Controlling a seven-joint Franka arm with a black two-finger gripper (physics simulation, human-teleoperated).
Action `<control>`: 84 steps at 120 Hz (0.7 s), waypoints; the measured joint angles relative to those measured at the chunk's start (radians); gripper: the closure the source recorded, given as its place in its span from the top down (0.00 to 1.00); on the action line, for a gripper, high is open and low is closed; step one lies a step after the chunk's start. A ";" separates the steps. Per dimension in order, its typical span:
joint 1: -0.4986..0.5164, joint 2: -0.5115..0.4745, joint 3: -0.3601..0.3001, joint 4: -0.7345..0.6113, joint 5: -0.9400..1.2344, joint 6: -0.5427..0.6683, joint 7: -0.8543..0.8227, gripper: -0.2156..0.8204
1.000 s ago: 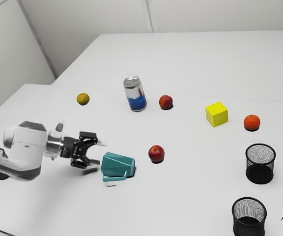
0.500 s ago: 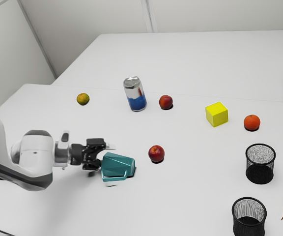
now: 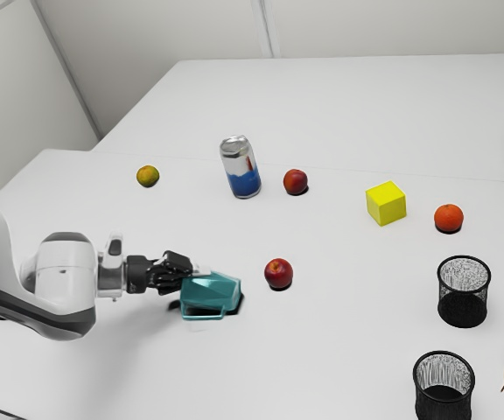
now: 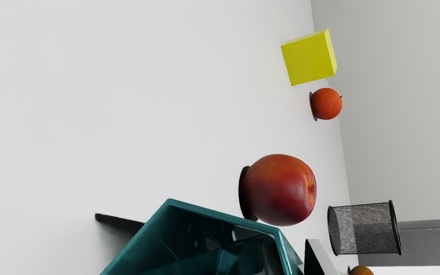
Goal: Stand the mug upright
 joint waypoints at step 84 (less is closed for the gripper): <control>0.034 0.088 -0.081 0.571 1.110 0.044 -0.202 0.05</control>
